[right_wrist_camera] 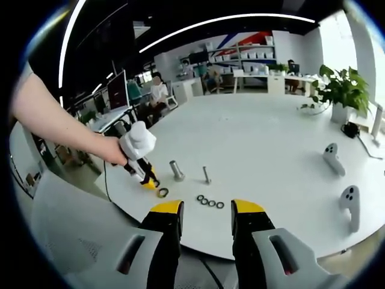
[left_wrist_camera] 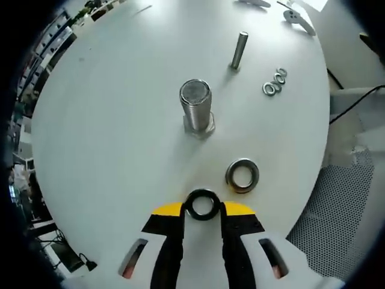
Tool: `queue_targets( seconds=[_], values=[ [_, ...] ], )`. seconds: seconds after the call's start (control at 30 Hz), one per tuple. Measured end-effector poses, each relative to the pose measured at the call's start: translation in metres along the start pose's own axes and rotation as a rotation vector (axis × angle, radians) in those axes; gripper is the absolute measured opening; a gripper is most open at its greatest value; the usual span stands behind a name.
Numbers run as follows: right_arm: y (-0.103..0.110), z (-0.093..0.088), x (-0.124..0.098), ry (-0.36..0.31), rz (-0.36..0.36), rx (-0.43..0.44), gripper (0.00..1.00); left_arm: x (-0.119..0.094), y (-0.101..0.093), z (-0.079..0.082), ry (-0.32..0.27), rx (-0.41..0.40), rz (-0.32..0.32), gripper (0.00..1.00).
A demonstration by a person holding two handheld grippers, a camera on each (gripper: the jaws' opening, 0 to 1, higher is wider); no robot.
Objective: Place the washer onto the threaded stud by aligning its center hole with the stud, sliding it down to the base, and recovering from edge contact or off-axis alignment until the washer reaches the visible bottom stop.
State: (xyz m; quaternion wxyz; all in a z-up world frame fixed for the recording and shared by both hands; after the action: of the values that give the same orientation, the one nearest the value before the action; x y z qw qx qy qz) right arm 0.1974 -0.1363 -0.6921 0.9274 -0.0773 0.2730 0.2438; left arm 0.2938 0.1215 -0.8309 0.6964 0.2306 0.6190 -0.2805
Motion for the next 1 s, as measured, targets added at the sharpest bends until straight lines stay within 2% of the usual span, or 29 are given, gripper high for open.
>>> queue_targets(
  seconds=[0.23, 0.47, 1.0],
  values=[
    [0.0002, -0.0002, 0.0003, 0.001, 0.003, -0.001, 0.34, -0.0005, -0.0005, 0.0014, 0.029, -0.002, 0.013, 0.2],
    [-0.0003, -0.0001, 0.0, -0.001, 0.001, 0.001, 0.33, -0.0011, -0.0002, 0.0007, 0.017, -0.013, 0.012, 0.19],
    [-0.0009, 0.0002, 0.0001, -0.005, 0.0, 0.004, 0.33, -0.0031, -0.0004, 0.0004, 0.001, 0.082, 0.009, 0.19]
  ],
)
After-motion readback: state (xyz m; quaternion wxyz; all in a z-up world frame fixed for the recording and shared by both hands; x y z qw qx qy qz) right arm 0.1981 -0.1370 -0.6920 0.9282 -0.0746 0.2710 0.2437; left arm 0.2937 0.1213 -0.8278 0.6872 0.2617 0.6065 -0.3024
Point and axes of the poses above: the point that each gripper's makers call its tool centre point, and the gripper's own axes: x roughly forward along the fingers, y roughly to its left, z roughly out of its top, the point moved 4 cm from there along -x, roughly backward along the fingers, and after that the axes turned 13 degrees about -x, right-handed, at the moved point
